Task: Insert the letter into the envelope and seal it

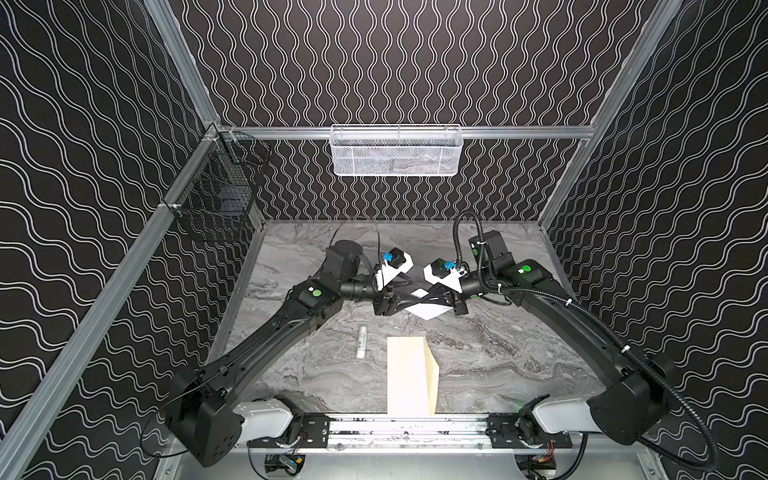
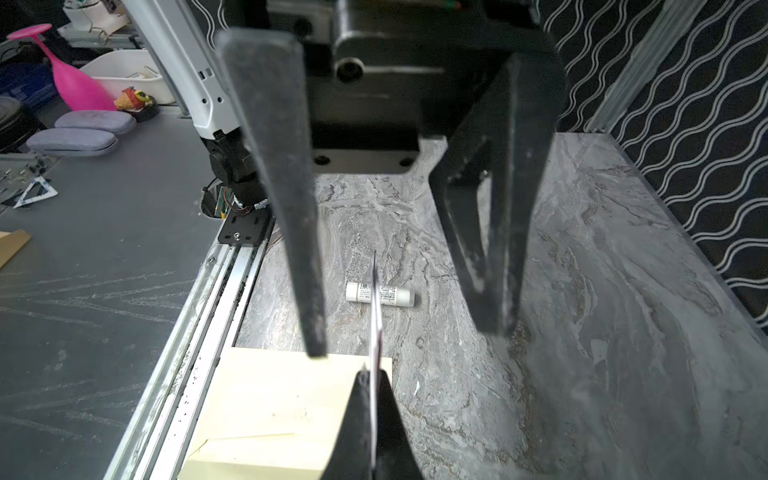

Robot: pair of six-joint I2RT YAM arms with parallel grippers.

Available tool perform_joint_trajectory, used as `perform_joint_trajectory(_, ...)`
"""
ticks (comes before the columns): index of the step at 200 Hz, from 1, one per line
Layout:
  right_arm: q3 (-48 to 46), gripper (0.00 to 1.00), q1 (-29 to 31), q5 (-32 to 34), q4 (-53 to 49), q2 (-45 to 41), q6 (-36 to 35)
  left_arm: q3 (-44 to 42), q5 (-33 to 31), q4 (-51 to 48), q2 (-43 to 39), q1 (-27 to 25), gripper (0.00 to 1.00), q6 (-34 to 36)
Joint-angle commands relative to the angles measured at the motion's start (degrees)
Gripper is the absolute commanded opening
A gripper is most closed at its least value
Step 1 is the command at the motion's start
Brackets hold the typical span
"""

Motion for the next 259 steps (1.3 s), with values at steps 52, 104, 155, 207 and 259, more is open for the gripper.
perform_joint_trajectory(52, -9.74, 0.00, -6.43, -11.65, 25.23, -7.83, 22.64, -13.29, 0.35, 35.81, -0.46, 0.68, 0.74, -24.35)
perform_joint_trajectory(104, -10.72, 0.00, -8.11, -11.63, 30.66, -8.60, 28.35, -14.69, 4.59, 48.23, 3.39, 0.69, 0.39, -31.71)
perform_joint_trajectory(155, -11.32, 0.00, -8.15, -10.82, 33.85, -7.97, 31.14, -14.74, 6.75, 50.79, 4.07, 0.73, 0.00, -33.72)
perform_joint_trajectory(207, -11.44, 0.00, -8.16, -11.23, 36.41, -7.97, 32.83, -17.61, 5.95, 56.57, 5.46, 0.54, 0.37, -36.88)
perform_joint_trajectory(259, -10.98, 0.00, -8.63, -11.49, 37.23, -7.26, 33.68, -17.61, 7.09, 59.64, 7.92, 0.21, 0.05, -38.43)
